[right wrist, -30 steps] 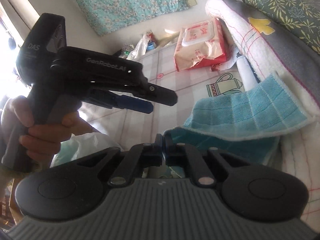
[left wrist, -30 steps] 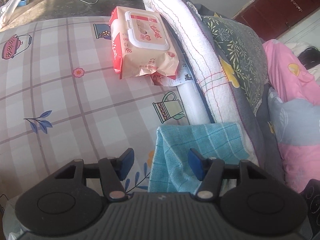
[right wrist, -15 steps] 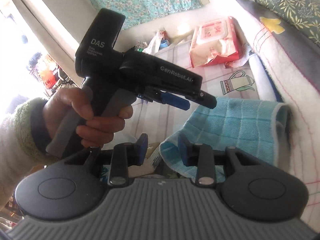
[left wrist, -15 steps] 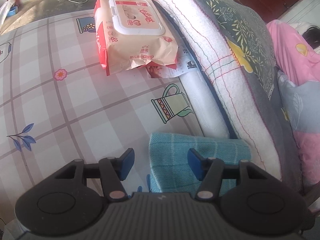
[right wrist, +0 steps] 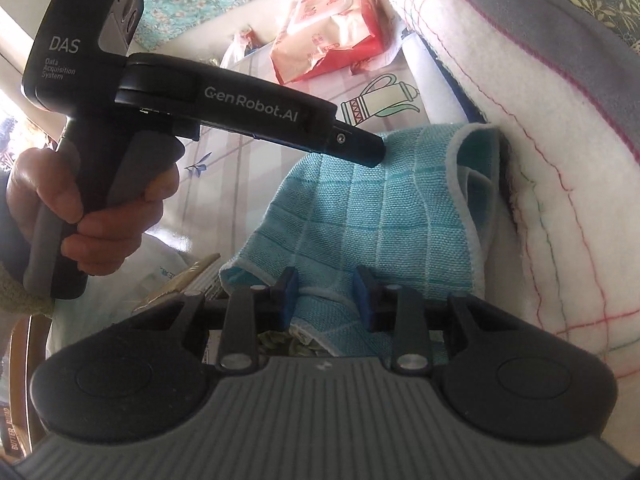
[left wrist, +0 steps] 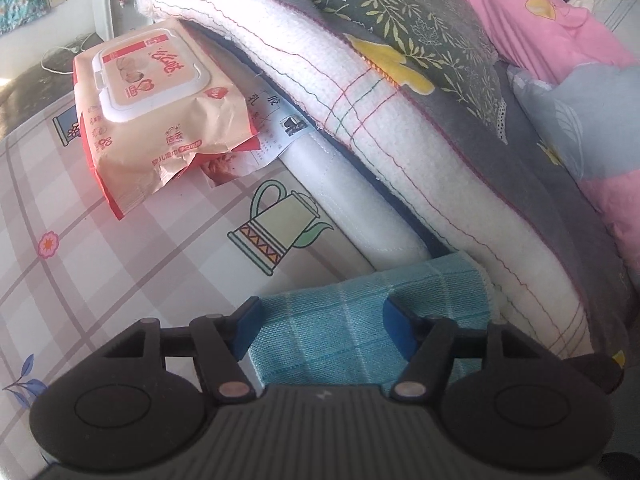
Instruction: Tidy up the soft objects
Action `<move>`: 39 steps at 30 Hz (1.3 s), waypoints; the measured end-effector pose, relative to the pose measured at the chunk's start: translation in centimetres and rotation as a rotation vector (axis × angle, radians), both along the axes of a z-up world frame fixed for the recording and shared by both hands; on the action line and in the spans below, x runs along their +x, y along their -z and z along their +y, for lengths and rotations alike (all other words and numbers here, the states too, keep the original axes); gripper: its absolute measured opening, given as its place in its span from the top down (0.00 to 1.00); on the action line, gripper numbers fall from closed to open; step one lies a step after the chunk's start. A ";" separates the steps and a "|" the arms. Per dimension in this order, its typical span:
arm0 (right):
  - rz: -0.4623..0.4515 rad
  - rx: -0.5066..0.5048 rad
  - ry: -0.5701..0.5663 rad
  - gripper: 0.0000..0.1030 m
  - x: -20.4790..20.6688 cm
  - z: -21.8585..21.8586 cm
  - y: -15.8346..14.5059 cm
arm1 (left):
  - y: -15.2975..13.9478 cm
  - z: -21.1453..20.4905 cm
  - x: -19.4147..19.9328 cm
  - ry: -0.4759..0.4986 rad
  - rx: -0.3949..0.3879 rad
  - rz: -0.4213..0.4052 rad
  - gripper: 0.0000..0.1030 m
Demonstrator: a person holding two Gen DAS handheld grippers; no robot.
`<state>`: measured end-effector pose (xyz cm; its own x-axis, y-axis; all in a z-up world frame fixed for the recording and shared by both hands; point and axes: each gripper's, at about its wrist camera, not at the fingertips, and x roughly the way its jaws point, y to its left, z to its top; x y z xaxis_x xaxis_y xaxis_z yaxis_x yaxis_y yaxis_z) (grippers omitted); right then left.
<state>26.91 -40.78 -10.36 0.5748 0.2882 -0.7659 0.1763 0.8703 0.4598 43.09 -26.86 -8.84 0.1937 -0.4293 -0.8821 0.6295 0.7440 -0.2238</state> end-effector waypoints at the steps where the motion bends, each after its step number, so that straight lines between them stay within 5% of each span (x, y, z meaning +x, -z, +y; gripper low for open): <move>1: 0.000 0.002 0.000 0.72 -0.1 0.0 0.0 | 0.0 -0.2 -0.1 0.012 0.007 -0.016 0.35; 7: -0.001 0.026 0.012 0.73 -0.6 -0.7 0.0 | -0.6 -0.8 0.0 0.066 -0.034 -0.062 0.32; 14: -0.003 0.049 0.022 0.73 -0.3 -1.6 0.2 | 0.8 -2.2 -0.5 0.157 0.027 -0.068 0.35; 20: -0.007 0.048 0.032 0.74 -0.7 -1.7 0.1 | -0.2 -1.9 -0.8 0.164 0.005 -0.035 0.84; 29: -0.033 0.040 0.078 0.72 -1.8 -1.4 -0.5 | -4.7 0.4 -4.3 0.212 -0.082 -0.047 0.88; 39: -0.178 -0.032 0.183 0.71 -8.5 -3.6 -7.6 | -4.9 1.9 -8.1 0.305 -0.063 -0.061 0.88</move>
<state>18.43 -44.43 -2.71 0.7417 0.1439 -0.6551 0.2509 0.8462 0.4700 34.96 -24.92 -3.94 0.0991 -0.5288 -0.8430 0.8351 0.5049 -0.2185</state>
